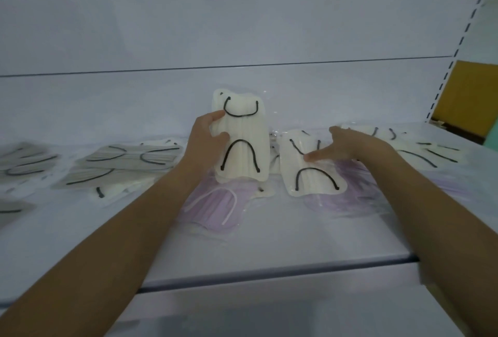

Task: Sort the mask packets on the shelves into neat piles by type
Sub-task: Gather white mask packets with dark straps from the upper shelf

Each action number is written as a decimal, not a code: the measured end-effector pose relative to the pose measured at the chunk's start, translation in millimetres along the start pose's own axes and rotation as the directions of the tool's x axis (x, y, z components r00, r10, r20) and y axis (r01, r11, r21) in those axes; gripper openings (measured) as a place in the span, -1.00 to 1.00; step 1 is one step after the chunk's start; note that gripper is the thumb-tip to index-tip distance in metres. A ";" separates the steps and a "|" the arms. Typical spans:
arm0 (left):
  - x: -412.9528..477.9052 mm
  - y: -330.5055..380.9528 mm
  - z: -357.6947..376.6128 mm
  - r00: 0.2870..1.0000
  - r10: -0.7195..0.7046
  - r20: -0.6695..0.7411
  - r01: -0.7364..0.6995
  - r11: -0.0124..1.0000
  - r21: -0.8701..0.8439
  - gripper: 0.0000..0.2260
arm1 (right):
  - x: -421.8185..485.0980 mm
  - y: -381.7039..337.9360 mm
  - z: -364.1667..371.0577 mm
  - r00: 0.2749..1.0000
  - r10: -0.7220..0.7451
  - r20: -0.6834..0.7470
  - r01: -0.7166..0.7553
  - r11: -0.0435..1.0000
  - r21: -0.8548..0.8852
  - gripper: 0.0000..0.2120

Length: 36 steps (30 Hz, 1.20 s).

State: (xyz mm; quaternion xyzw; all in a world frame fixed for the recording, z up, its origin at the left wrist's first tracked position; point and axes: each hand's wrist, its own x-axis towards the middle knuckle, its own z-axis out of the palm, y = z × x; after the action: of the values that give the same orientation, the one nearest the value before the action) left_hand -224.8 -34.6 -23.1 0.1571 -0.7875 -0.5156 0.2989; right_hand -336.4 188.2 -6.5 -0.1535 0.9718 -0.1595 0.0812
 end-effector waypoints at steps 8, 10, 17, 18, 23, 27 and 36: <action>-4.4 5.5 1.2 1.000 -0.002 -0.023 0.001 0.998 -0.061 -0.64 | -3.1 -9.1 -5.0 0.903 -0.179 -0.391 0.331 0.870 0.367 -0.30; -8.1 10.2 1.8 1.000 0.000 -0.008 -0.001 0.995 -0.103 -0.70 | -9.7 -15.5 -9.7 0.879 -0.146 -0.455 0.419 0.692 0.588 -0.34; -18.0 18.9 8.6 0.987 0.102 0.126 -0.081 0.983 -0.164 -0.63 | -18.8 -54.5 19.1 0.934 -0.075 -0.350 0.356 0.297 0.886 -0.35; -18.4 17.4 10.3 0.981 0.140 0.132 -0.125 0.986 -0.114 -0.58 | -17.5 -57.9 21.2 0.941 -0.072 -0.332 0.338 0.298 0.893 -0.35; -16.0 8.6 8.8 0.984 0.148 0.095 -0.143 0.988 -0.053 -0.54 | 4.1 -14.3 -12.1 0.904 -0.018 -0.427 0.302 0.734 0.608 -0.33; -10.6 1.5 3.0 0.989 0.133 0.064 -0.128 0.988 -0.081 -0.57 | 21.3 59.2 -25.2 0.880 0.412 -0.237 -0.364 0.905 0.221 0.13; -12.1 2.6 10.3 0.986 0.139 0.086 -0.130 0.986 -0.106 -0.60 | 25.7 62.0 -22.7 0.884 0.416 -0.212 -0.366 0.899 0.240 0.04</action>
State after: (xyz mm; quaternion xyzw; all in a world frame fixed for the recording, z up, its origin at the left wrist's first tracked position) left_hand -221.8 -19.5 -27.4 0.0640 -0.7826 -0.5398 0.3035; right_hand -382.2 242.3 -8.9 0.0772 0.9646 -0.2520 -0.0007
